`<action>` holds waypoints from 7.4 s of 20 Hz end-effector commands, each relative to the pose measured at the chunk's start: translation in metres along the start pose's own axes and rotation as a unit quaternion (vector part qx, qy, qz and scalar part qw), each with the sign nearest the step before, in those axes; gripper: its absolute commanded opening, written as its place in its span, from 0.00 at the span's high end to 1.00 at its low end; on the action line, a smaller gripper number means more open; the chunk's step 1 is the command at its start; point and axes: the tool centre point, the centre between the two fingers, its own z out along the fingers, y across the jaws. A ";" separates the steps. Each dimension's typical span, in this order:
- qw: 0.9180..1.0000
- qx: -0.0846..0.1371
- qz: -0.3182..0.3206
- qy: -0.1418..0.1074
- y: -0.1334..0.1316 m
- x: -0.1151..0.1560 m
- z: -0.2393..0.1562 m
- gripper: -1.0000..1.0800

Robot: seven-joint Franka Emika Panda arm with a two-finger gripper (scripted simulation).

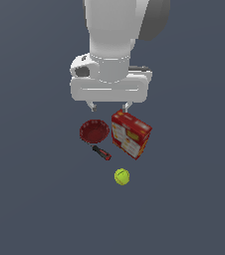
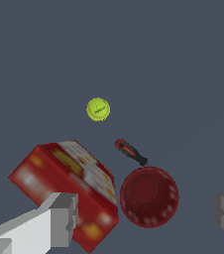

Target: Pick up a designated object from a clutter of objects.

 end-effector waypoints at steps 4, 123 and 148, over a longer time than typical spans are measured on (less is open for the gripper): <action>1.000 0.001 -0.004 0.002 -0.002 0.000 -0.002 0.04; 0.888 0.019 -0.459 -0.009 0.073 -0.073 0.256 1.00; 0.889 0.021 -0.458 -0.012 0.055 -0.142 0.067 1.00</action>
